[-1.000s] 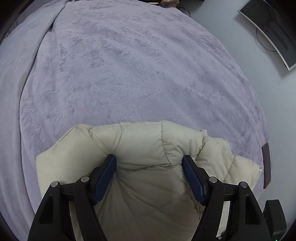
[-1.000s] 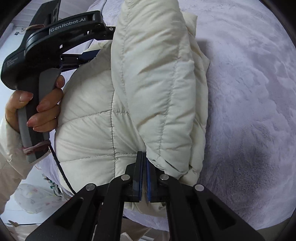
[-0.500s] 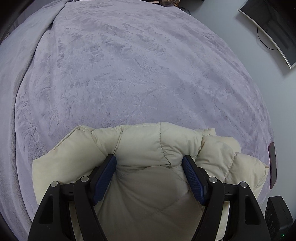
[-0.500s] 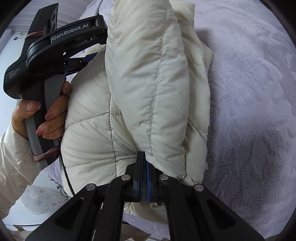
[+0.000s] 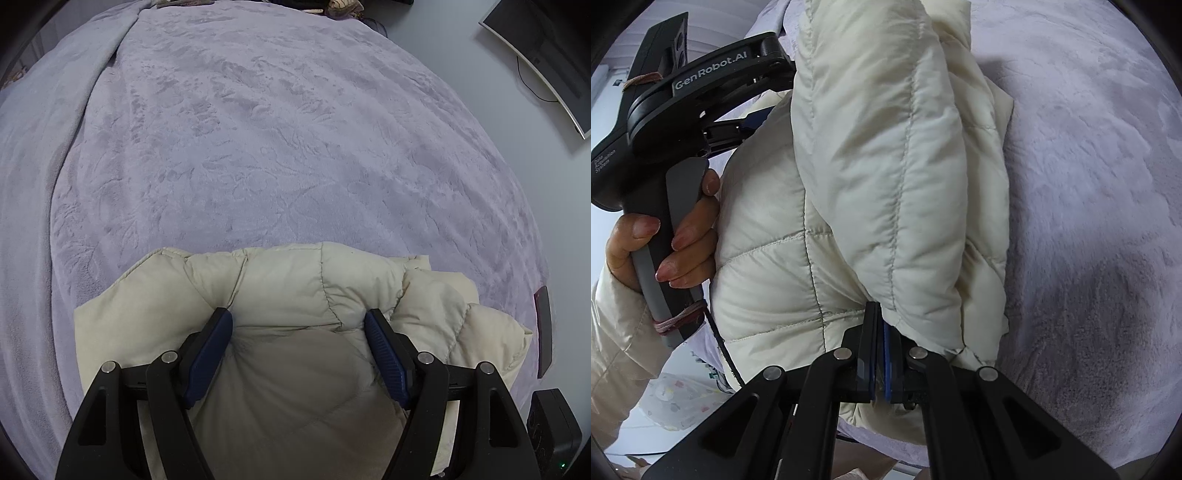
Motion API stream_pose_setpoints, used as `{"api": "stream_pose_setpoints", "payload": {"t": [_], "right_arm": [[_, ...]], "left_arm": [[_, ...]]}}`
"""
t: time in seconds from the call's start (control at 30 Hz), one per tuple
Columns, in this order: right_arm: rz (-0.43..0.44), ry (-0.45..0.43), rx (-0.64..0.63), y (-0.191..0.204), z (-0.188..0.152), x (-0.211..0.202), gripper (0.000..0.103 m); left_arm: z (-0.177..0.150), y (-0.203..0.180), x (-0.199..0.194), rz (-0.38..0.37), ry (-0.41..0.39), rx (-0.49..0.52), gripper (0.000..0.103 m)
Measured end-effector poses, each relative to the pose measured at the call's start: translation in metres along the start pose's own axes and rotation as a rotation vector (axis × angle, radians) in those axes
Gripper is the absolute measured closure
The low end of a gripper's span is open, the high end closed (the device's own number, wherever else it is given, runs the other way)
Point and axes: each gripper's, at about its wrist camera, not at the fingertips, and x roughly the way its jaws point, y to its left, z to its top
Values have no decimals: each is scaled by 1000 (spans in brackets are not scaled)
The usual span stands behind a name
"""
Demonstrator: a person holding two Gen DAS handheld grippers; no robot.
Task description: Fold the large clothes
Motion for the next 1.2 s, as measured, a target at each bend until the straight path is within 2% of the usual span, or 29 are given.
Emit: {"api": "stream_pose_setpoints", "payload": {"t": [0.17, 0.2, 0.43, 0.63, 0.8, 1.2], "right_arm": [[-15, 9, 9, 10, 3, -11, 101], [-15, 9, 12, 11, 4, -14, 98], [-50, -1, 12, 23, 8, -27, 97], [-88, -1, 7, 32, 5, -28, 97], [-112, -6, 5, 41, -2, -29, 97], [-184, -49, -33, 78, -20, -50, 96]], "left_arm": [[-14, 6, -47, 21, -43, -17, 28], [-19, 8, -57, 30, -54, -18, 28], [-64, 34, -111, 67, -82, -80, 28], [-107, 46, -119, 106, -37, -126, 28], [-137, 49, -118, 108, 12, -158, 28], [-155, 46, -147, 160, -12, -152, 28]]}}
